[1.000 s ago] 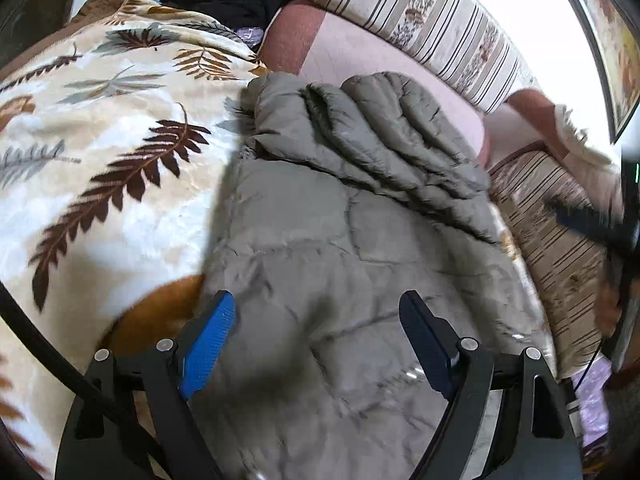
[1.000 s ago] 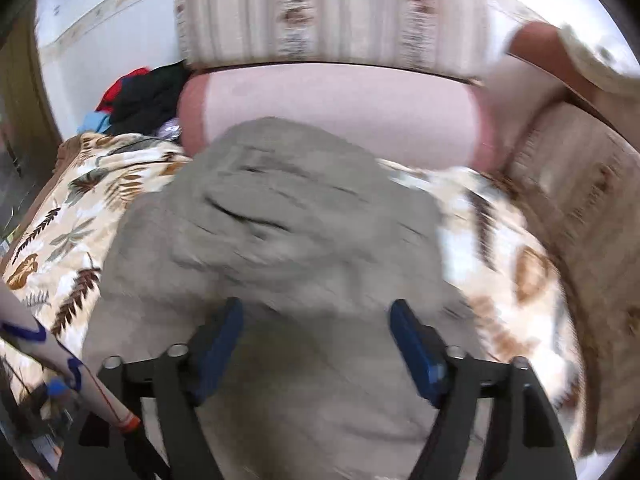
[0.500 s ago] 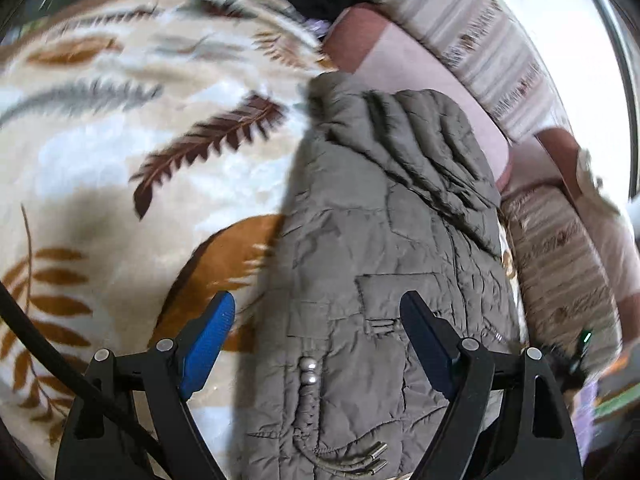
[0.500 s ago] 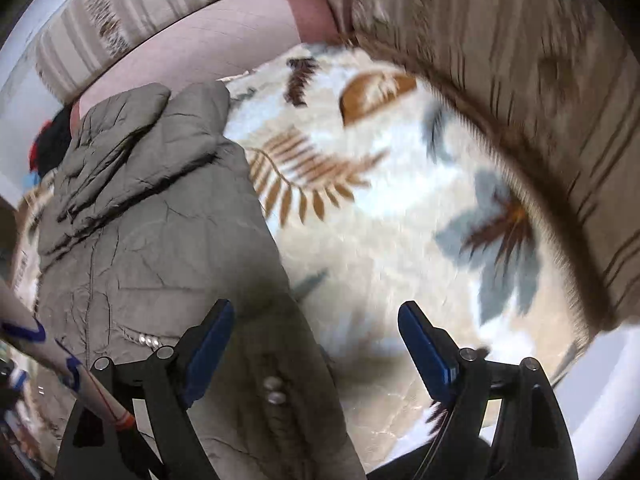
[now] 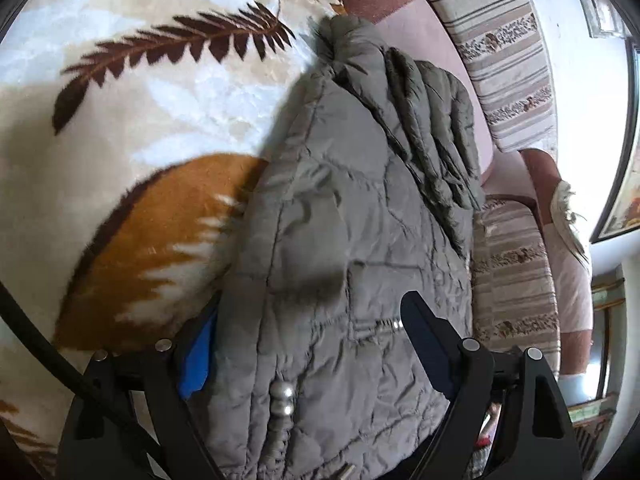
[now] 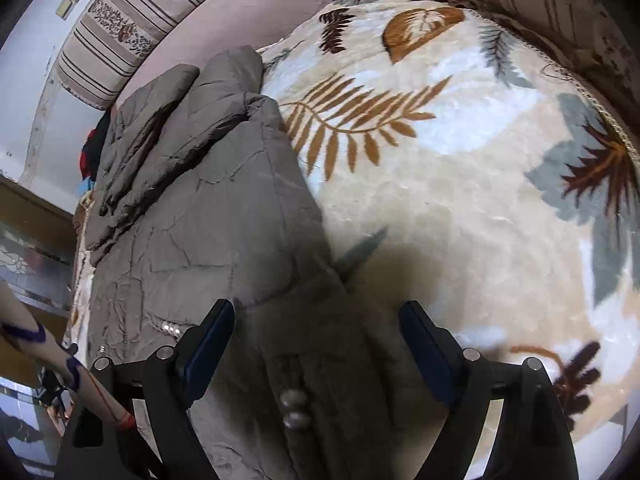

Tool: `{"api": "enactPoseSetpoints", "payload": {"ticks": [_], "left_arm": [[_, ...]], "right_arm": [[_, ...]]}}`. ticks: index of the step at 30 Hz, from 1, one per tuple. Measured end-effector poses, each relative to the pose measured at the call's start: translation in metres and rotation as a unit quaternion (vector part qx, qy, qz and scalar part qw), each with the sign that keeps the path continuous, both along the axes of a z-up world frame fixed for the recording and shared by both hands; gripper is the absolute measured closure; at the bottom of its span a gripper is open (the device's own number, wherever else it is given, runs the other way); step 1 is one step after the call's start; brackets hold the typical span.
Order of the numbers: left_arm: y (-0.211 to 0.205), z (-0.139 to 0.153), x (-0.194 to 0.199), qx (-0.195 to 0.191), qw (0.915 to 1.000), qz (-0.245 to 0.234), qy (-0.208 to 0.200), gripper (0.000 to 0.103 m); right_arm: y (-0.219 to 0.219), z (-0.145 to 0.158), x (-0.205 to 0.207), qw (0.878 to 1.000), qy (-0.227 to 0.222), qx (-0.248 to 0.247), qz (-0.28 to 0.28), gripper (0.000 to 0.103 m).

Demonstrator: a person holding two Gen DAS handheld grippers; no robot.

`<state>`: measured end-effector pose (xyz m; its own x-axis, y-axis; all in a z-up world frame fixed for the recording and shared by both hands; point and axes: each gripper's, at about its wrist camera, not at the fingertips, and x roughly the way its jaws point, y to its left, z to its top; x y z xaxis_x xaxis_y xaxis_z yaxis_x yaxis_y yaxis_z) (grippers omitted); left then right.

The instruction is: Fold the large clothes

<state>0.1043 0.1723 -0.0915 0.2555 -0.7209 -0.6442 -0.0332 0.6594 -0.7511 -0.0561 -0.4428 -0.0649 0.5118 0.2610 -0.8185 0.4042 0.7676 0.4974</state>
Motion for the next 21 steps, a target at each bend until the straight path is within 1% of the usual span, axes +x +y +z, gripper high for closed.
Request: {"api": "enactPoseSetpoints", "payload": {"ticks": [2, 5, 10, 15, 21], "left_arm": [[0.001, 0.0, -0.009, -0.011, 0.9999, -0.011, 0.001, 0.019], [0.001, 0.001, -0.03, -0.038, 0.999, -0.025, 0.003, 0.019], [0.002, -0.003, -0.061, -0.092, 0.9948, -0.044, -0.003, 0.019], [-0.006, -0.006, -0.067, -0.101, 0.9935, -0.052, -0.006, 0.019], [-0.019, -0.01, -0.072, -0.098, 0.9936, -0.054, -0.011, 0.019]], "right_arm": [[0.002, -0.002, 0.001, 0.999, -0.006, 0.03, 0.013, 0.014], [0.008, -0.005, -0.003, 0.996, -0.011, 0.077, 0.035, 0.016], [0.021, -0.005, -0.02, 0.993, -0.006, 0.095, 0.067, 0.023], [0.028, -0.009, -0.037, 0.989, -0.001, 0.126, 0.077, 0.037], [0.04, -0.022, -0.05, 0.983, -0.005, 0.162, 0.082, 0.038]]}}
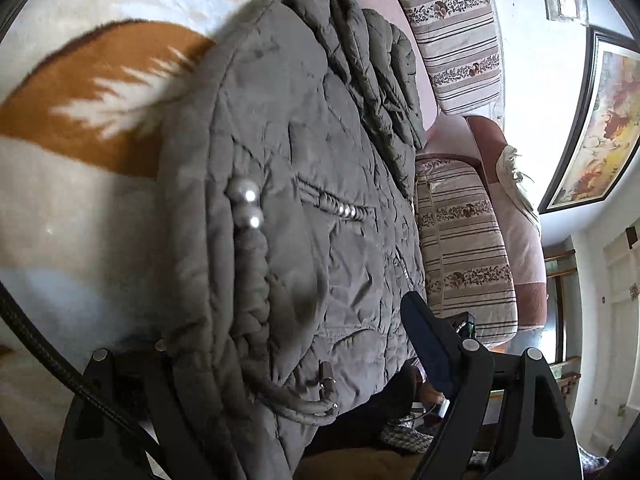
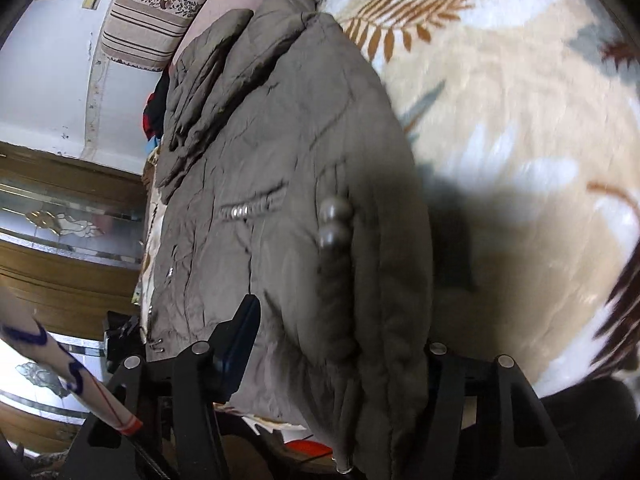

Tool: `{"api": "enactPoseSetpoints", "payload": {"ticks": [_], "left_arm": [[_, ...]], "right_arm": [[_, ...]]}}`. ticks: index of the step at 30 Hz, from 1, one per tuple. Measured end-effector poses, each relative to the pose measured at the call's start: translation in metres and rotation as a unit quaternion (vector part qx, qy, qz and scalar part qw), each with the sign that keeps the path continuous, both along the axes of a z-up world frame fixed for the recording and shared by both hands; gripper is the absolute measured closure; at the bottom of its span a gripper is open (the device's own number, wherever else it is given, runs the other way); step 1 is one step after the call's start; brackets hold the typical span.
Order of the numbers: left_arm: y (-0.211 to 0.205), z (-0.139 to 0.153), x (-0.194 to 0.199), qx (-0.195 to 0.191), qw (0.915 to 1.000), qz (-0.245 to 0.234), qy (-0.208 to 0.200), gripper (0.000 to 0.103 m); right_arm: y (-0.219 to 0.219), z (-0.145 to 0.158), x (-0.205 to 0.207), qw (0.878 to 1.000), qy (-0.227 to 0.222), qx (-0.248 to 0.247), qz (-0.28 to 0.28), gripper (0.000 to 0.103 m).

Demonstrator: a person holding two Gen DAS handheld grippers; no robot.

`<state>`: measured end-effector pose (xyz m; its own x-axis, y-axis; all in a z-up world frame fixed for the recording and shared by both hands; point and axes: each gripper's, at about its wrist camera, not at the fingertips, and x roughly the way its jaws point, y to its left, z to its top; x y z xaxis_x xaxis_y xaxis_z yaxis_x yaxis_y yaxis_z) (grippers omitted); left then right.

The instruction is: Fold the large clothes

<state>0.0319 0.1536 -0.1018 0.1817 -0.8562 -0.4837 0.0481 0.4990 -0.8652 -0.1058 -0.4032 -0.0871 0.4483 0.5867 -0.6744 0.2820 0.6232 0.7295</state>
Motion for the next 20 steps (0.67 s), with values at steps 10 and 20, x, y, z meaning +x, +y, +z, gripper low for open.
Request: {"api": "enactPoseSetpoints", "payload": {"ticks": [10, 20], "left_arm": [[-0.018, 0.006, -0.004, 0.054, 0.9985, 0.001, -0.006, 0.019], [-0.035, 0.047, -0.007, 0.226, 0.9734, -0.001, -0.038, 0.085]], "right_arm": [[0.045, -0.008, 0.011, 1.0, -0.006, 0.011, 0.022, 0.038], [0.055, 0.027, 0.011, 0.997, -0.006, -0.081, 0.002, 0.077]]}}
